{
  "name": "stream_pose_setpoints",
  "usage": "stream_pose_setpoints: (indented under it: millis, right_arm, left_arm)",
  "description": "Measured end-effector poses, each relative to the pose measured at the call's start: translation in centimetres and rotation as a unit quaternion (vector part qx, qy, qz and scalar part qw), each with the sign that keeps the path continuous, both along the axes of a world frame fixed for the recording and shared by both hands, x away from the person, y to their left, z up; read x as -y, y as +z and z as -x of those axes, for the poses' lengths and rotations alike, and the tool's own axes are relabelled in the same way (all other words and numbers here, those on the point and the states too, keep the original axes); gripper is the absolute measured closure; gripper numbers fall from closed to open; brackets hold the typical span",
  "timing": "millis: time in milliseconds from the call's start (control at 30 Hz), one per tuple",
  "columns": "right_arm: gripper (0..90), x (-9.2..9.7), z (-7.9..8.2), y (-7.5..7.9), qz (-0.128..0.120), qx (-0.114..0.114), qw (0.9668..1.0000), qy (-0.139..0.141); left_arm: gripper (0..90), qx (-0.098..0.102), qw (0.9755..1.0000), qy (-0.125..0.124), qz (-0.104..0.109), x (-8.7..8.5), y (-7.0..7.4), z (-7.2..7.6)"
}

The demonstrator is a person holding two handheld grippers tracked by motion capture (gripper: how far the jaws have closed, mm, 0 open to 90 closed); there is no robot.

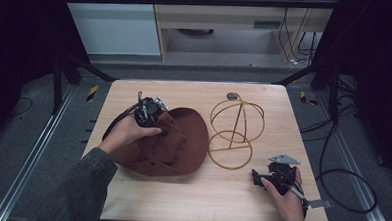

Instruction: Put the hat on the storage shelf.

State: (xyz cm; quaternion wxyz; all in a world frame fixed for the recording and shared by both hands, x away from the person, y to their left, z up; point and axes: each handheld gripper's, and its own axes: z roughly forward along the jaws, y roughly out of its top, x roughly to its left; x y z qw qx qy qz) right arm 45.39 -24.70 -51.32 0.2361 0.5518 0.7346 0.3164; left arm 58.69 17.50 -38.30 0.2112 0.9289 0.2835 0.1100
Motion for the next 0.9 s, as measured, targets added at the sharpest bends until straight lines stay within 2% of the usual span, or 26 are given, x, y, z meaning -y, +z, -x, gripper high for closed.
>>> stream_pose_setpoints:
  millis: [233, 367, 500, 600, 767, 900]
  right_arm:
    - [0.4, 0.0, 0.0, 0.0, 0.000, 0.000, 1.0000, 0.001]
    - [0.4, 0.0, 0.0, 0.0, 0.000, 0.000, 1.0000, 0.000]
    - [0.4, 0.0, 0.0, 0.0, 0.000, 0.000, 1.0000, 0.001]
    - [0.4, 0.0, 0.0, 0.0, 0.000, 0.000, 1.0000, 0.001]
    - [0.4, 0.0, 0.0, 0.0, 0.000, 0.000, 1.0000, 0.001]
    - [0.4, 0.0, 0.0, 0.0, 0.000, 0.000, 1.0000, 0.001]
  left_arm:
    - [49.4, -0.006, 1.0000, 0.004, -0.003, -0.2, -0.3, -0.1]
    - [62.3, -0.011, 0.9999, 0.006, -0.003, -0.5, -0.4, -0.3]
    - [79.4, -0.013, 0.9999, 0.008, 0.004, -0.9, -0.3, -0.4]
    - [86.8, -0.012, 0.9999, 0.008, 0.009, -1.2, -0.1, -0.3]
    - [88.4, -0.004, 0.9999, 0.009, 0.013, -1.7, 0.3, 0.0]
    - [88.4, 0.013, 0.9996, 0.012, 0.024, -2.6, 1.2, 0.5]
